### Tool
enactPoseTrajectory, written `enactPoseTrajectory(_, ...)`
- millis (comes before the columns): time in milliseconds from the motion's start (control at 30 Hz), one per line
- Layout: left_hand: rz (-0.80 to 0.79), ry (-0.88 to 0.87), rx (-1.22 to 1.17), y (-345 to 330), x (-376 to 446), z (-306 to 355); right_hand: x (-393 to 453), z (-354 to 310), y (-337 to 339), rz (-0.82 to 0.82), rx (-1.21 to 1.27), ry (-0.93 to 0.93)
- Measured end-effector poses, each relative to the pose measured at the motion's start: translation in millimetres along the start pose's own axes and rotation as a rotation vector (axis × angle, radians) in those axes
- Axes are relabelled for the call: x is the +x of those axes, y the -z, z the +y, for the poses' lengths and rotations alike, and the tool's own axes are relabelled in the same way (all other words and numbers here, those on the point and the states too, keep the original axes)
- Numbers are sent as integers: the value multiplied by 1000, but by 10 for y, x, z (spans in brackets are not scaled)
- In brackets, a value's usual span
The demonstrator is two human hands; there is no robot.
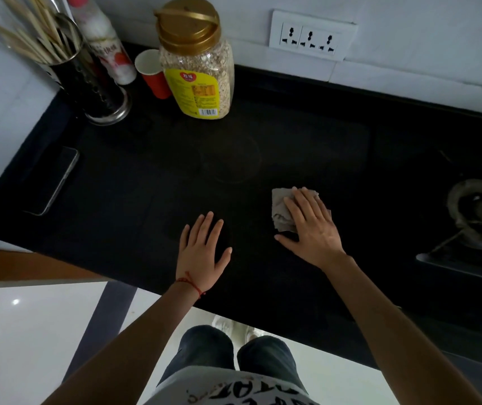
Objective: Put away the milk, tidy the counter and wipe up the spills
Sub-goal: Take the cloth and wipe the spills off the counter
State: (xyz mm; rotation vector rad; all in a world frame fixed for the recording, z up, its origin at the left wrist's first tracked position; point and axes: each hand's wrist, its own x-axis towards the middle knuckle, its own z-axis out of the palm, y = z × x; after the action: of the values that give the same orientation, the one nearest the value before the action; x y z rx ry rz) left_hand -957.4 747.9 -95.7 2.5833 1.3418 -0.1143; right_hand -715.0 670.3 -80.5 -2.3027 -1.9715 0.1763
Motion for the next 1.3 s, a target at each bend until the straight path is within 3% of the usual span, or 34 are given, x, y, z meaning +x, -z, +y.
enactPoseTrajectory(167,-9,-5,20,-6,-5,-8,76,-122,50,-6,-49,-103)
enactPoseTrajectory(367,-39,-40,5,12,1,-38,115,-334,79,104,-156,-166)
enactPoseTrajectory(533,-68,-103,-59,29,-11,-87,-104,-677,117,155,22,-346)
enactPoseTrajectory(667,-90,-178,-166,77,-8,-153,-546,-1060,183,303,145,-518)
enactPoseTrajectory(800,-135,-278,-311,208,-34,-129,-1185,-1429,200,437,297,-730)
enactPoseTrajectory(967,-264,-564,-503,303,-341,205,-2197,-1943,81,600,393,-1087)
enactPoseTrajectory(1167,-545,-825,-513,183,-1010,831,-3396,-2588,-317,722,564,-1688)
enactPoseTrajectory(1300,-738,-882,-300,-81,-1609,1218,-4132,-3086,-600,787,660,-1993)
